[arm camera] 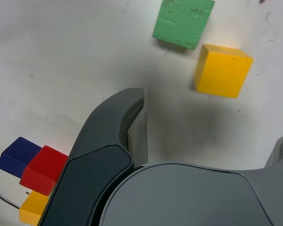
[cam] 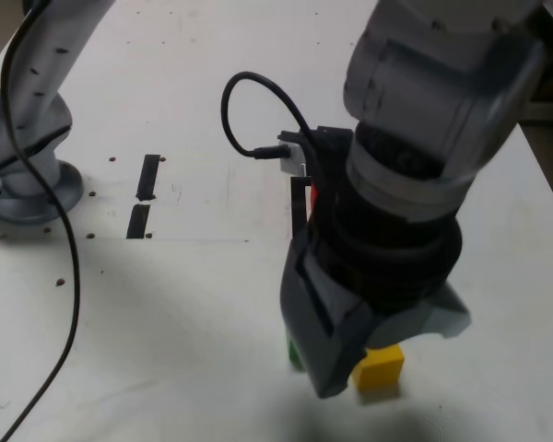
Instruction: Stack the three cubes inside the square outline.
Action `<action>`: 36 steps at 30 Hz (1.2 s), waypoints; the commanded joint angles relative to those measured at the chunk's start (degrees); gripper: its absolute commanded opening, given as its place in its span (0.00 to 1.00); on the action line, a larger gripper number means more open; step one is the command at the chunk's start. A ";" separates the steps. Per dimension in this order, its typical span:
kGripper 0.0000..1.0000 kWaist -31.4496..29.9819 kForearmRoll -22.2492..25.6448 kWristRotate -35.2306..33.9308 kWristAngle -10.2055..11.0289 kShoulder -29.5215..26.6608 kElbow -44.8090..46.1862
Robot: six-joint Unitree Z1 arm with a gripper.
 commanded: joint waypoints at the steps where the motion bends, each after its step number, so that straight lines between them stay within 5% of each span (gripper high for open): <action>1: 0.99 0.54 0.17 0.11 -0.57 1.10 0.34; 25: 1.00 3.77 -6.22 3.51 -2.78 4.84 6.14; 36: 0.88 5.12 -8.00 5.17 -2.73 5.51 6.72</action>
